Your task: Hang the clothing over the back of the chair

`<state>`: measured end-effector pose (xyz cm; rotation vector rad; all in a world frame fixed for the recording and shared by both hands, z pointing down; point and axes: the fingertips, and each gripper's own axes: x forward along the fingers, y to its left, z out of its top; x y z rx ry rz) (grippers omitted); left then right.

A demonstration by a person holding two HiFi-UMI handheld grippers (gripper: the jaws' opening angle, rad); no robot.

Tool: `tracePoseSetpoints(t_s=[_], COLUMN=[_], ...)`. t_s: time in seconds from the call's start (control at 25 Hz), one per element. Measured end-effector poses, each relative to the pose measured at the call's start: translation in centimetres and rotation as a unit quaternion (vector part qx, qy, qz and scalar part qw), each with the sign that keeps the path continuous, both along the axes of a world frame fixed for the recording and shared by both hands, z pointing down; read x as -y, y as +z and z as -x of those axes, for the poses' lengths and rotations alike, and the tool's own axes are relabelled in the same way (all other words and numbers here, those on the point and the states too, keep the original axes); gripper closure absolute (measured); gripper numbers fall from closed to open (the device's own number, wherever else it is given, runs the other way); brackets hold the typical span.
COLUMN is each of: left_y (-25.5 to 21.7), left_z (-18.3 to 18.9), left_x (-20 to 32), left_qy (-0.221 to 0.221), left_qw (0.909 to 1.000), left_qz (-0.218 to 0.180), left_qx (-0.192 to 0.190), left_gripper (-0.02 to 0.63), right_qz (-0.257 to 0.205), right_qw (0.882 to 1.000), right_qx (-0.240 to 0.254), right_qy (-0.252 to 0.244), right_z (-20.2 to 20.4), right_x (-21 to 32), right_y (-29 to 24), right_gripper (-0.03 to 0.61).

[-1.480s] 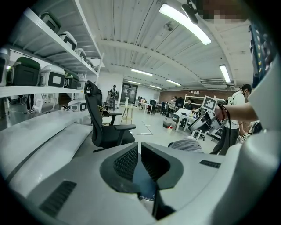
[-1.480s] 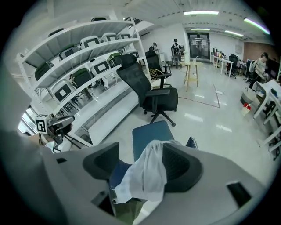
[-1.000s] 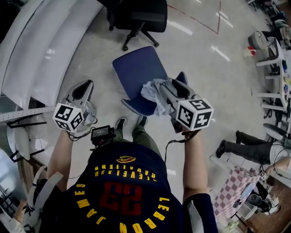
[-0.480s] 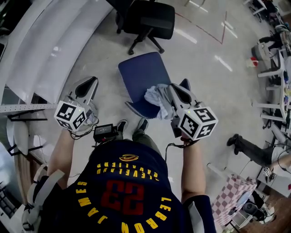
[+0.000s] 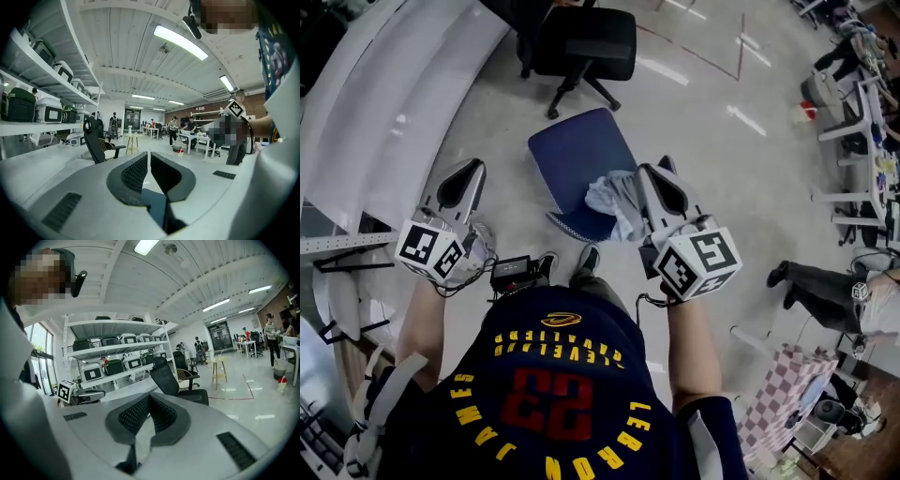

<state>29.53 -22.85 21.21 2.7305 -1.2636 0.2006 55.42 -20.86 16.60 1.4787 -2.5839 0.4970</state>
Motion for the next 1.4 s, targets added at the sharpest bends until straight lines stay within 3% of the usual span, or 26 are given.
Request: tracePoseSetpoints(t_s=[0.32, 0.76, 1.4], left_y=[-3.1, -1.3, -1.0], left_z=[-4.2, -4.2, -4.5], left_x=[-0.5, -0.7, 0.0], left_qy=[0.041, 0.050, 0.033], left_qw=[0.9976, 0.9975, 0.9981], left_qz=[-0.050, -0.036, -0.033], left_qx=[0.025, 0.035, 0.040], left_gripper=[0.592, 0.592, 0.592], right_qz=[-0.044, -0.047, -0.045], right_qw=[0.999, 0.998, 0.997], right_qx=[-0.001, -0.023, -0.023], right_qy=[0.013, -0.033, -0.054], right_z=[0.6, 5.8, 5.5], right_x=[-0.3, -1.0, 0.2], right_y=[-2.4, -0.1, 0.5], right_gripper=[0.569, 0.569, 0.569])
